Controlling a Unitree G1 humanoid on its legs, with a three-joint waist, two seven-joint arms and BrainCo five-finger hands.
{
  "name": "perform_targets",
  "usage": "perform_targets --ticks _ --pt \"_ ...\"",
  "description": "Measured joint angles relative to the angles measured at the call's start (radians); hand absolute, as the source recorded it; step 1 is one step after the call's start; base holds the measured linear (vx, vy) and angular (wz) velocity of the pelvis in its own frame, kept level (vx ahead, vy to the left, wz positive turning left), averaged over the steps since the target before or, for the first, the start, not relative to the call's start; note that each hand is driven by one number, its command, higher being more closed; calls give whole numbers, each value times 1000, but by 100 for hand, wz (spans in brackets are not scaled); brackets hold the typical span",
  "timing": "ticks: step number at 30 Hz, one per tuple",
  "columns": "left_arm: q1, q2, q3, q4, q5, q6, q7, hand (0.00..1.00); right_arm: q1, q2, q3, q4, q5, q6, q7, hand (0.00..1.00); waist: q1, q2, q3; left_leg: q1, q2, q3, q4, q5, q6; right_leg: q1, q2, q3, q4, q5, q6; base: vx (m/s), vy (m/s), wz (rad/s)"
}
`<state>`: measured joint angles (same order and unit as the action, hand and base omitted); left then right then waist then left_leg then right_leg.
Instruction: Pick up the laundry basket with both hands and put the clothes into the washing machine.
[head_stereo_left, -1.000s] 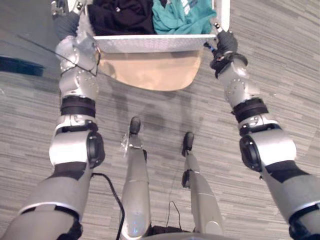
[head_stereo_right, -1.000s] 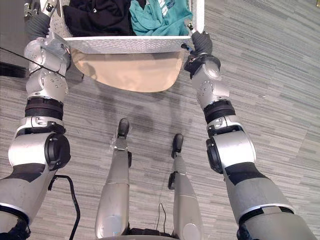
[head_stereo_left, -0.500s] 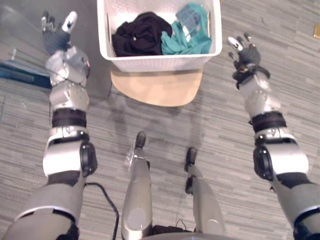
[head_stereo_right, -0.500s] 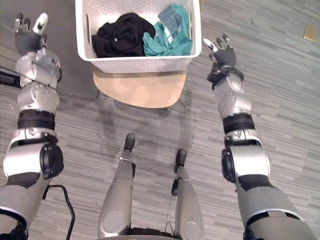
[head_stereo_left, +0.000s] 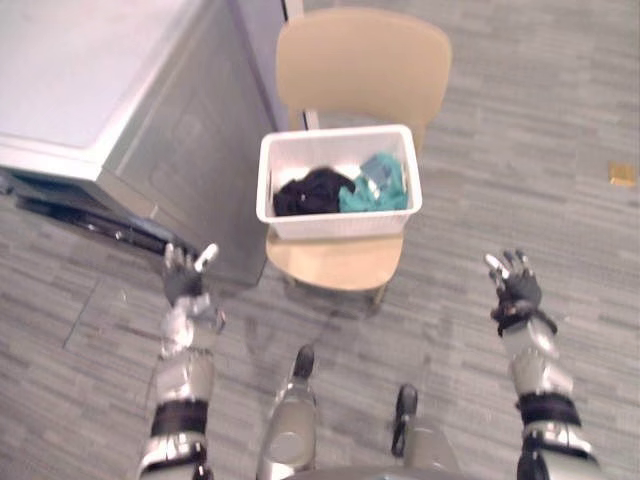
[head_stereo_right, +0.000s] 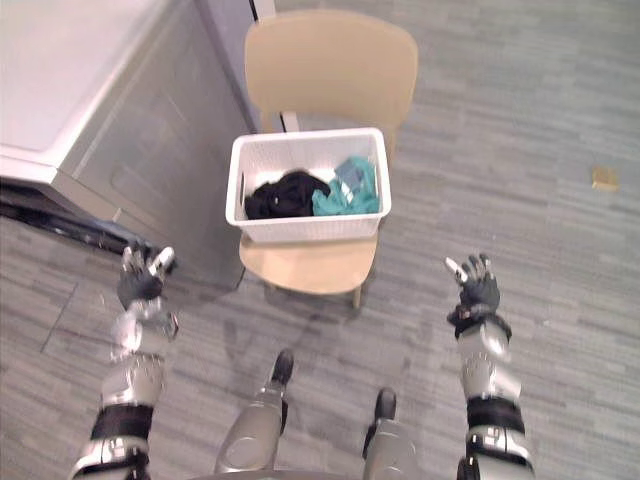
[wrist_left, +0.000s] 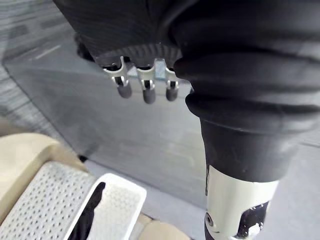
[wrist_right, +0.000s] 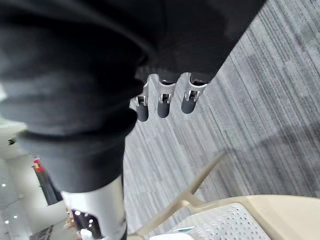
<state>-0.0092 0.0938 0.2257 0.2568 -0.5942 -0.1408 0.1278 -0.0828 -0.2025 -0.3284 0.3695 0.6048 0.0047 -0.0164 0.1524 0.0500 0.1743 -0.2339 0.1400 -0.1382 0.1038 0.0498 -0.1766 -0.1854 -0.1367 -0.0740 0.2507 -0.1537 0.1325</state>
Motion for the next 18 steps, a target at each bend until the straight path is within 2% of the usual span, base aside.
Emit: perform_targets --ticks 2,5,8,10,14,15,16,17,18 --pt "127 -82 0 -36 0 1 -28 0 115 89 -8 -64 -19 -8 5 0 -6 -5 -67 50 1 1 -1 -17 10 49 2 -5 5 -25 -8 95 -62 3" --pt "214 -158 -5 -51 -1 1 -41 0 199 177 4 -87 -18 -33 13 0 -8 -10 -120 82 5 1 -1 -24 13 80 7 -6 7 -37 -14 73 -62 -2" --pt "261 -164 -28 -52 -7 10 -60 0 246 237 107 -88 -14 -41 21 0 -13 -18 -124 127 26 -1 6 -50 -4 107 24 -8 62 -74 -27 -22 -86 1" --pt "284 -164 -44 -52 -30 14 -61 0 250 265 206 -88 -5 -42 23 0 -14 -33 -126 135 34 -12 42 -90 -12 97 30 -13 157 -129 -41 -84 -121 14" --pt "316 -167 -106 -51 -45 28 -60 0 243 268 307 -88 37 -54 40 0 -8 -45 -128 114 24 -82 78 -104 -20 90 30 -78 275 -200 -73 -98 -155 58" --pt "316 -168 -122 -51 -58 29 -60 0 239 268 316 -84 54 -62 40 0 -7 -45 -128 95 20 -116 75 -92 -3 87 26 -122 294 -215 -85 -105 -157 101" --pt "316 -167 -141 -51 -69 29 -58 0 234 269 317 -80 54 -67 37 0 -6 -48 -129 74 14 -129 63 -59 44 83 11 -169 301 -222 -96 -106 -150 111" --pt "316 -167 -148 -51 -74 29 -57 0 231 266 315 -79 54 -67 36 0 -7 -50 -129 63 8 -129 51 -35 71 80 4 -189 302 -227 -104 -97 -112 118" --pt "316 -167 -154 -52 -77 29 -55 0 224 262 306 -78 53 -67 29 0 -11 -53 -124 42 -10 -117 26 24 143 77 -16 -226 296 -230 -113 -77 -64 108"
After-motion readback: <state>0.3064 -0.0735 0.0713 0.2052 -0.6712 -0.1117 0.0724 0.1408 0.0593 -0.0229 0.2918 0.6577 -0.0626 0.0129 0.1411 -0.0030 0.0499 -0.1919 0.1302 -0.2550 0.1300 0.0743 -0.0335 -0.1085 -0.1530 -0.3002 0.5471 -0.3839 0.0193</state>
